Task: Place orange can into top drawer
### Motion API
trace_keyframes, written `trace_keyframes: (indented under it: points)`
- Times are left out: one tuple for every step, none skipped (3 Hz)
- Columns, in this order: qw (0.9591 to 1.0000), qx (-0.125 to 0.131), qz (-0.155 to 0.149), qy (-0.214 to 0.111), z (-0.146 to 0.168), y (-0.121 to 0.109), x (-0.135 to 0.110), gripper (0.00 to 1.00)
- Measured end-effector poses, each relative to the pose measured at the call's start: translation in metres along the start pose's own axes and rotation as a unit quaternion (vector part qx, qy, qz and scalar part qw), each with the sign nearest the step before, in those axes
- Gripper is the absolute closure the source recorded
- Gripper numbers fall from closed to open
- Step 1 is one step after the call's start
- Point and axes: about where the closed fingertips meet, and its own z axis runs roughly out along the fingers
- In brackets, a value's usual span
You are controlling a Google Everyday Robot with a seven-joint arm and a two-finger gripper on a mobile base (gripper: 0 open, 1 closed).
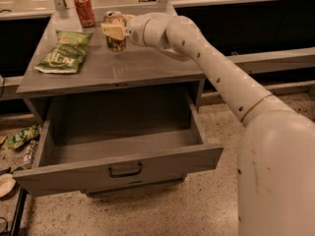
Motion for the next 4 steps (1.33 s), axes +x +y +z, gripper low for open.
trace_keyframes:
  points:
    - [0.9995, -0.014, -0.005, 0.029, -0.049, 0.030, 0.002, 1.00]
    - [0.9980, -0.044, -0.008, 0.043, -0.088, 0.054, 0.016, 1.00]
    - [0.9969, -0.072, -0.014, 0.029, -0.117, 0.077, 0.016, 1.00]
    - [0.9949, -0.099, -0.016, 0.014, -0.142, 0.093, 0.007, 1.00]
